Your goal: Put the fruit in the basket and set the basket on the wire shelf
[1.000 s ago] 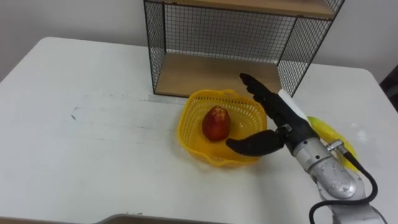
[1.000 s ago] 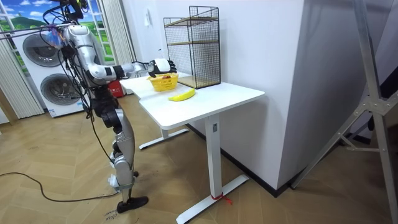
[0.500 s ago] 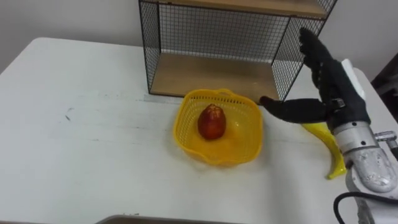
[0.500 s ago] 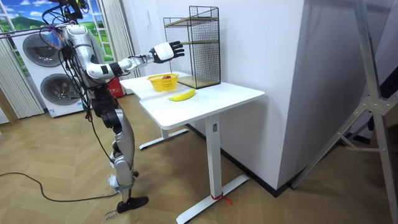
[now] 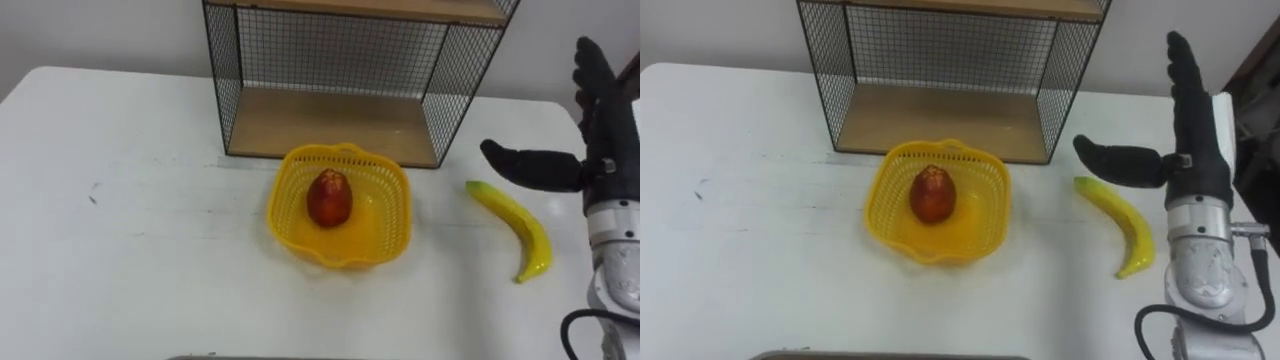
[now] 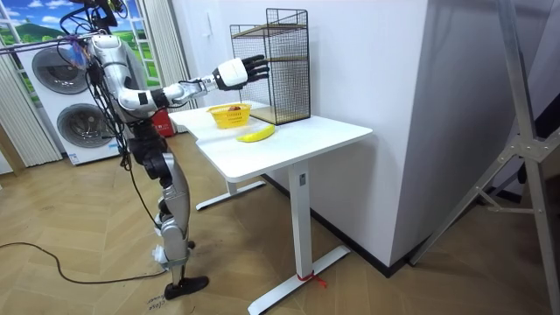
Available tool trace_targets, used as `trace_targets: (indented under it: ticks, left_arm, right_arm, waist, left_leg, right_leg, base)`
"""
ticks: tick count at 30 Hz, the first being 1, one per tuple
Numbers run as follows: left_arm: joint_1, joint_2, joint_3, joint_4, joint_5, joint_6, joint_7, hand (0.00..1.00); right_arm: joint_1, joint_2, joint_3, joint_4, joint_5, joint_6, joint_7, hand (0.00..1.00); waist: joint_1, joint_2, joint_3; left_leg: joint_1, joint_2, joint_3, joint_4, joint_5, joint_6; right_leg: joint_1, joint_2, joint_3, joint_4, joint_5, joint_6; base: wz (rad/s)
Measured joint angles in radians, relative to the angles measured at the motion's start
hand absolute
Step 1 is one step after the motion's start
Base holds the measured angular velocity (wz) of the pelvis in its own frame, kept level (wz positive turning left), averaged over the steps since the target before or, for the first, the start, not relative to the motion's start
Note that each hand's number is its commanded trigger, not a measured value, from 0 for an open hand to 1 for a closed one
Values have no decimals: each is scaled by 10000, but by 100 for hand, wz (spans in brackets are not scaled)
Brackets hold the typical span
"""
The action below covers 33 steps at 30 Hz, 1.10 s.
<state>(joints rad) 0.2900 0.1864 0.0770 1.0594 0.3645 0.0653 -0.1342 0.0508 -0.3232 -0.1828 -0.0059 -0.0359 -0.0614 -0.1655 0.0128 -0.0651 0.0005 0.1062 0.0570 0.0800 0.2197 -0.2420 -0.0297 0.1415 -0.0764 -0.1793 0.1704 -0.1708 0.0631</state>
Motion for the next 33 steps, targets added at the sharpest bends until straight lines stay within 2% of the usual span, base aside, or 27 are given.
trace_targets:
  ticks: [6, 9, 15, 18, 21, 23, 26, 29, 33]
  left_arm:
    - [6, 2, -19, 2, 0, 174, -2, 0]
    - [119, 6, -16, -105, 5, 203, -2, 0]
    - [225, 19, -7, -400, 7, 357, -62, 0]
    - [259, 34, -6, -464, 0, 446, -73, 0]
    - [301, 35, 9, -712, 5, 596, -73, 0]
    - [352, 36, 24, -902, 3, 648, -73, 0]
    - [360, 39, 26, -1099, 1, 747, -79, 0]
    - [378, 43, 28, -1098, 2, 841, -96, 0]
    - [418, 48, 27, -1101, 4, 888, -95, 0]
  right_arm:
    - [-6, -24, 19, 1008, -6, 8, -303, 0]
    - [-5, -22, 27, 1246, -42, 206, -355, 0]
    - [-94, -22, 27, 1509, -30, 365, -389, 0]
    - [-253, -23, 27, 1773, 100, 417, -238, 0]
    - [-538, -30, 23, 2346, 34, 699, -28, 0]
    - [-535, -30, 42, 2403, 34, 871, 212, 0]
    - [-534, -45, 68, 2417, -172, 1076, 770, 0]
    - [-526, -47, 80, 2537, -417, 1213, 1314, 0]
    - [-509, -57, 117, 2713, -626, 1477, 1841, 0]
  waist:
    - [-16, -63, 14]
    - [-34, -98, 31]
    - [-20, -229, 57]
    - [-23, -290, 48]
    - [-16, -326, 28]
    - [6, -253, 60]
    - [11, -191, 24]
    - [5, -65, -50]
    - [3, -74, -59]
  left_leg:
    - [93, 1, 119, -105, 7, -6]
    - [87, 0, 130, -113, 8, -5]
    - [90, 0, 114, -137, 17, -12]
    - [87, 0, 13, -54, 17, -12]
    - [75, 0, 3, 11, 16, -12]
    - [55, 0, 2, 25, 16, -13]
    - [3, 1, -16, 32, 15, -14]
    - [7, 1, -17, 30, 15, -14]
    - [12, 0, -16, 22, 17, -15]
  right_leg:
    - [14, 9, 132, 2, 0, 0]
    - [4, 9, 142, 4, 0, 0]
    - [-15, 11, 144, -8, -1, 1]
    - [0, 11, 116, 1, 0, 1]
    - [-5, 11, 110, -1, 0, 0]
    - [-5, 11, 83, -2, 1, -1]
    - [-23, 13, 58, 4, 3, -5]
    - [-14, 13, 55, 15, 3, -5]
    - [-11, 13, 48, 16, 3, -5]
  base:
    - [-5]
    - [-2]
    - [0]
    - [2]
    - [0]
    - [0]
    - [1]
    - [0]
    - [0]
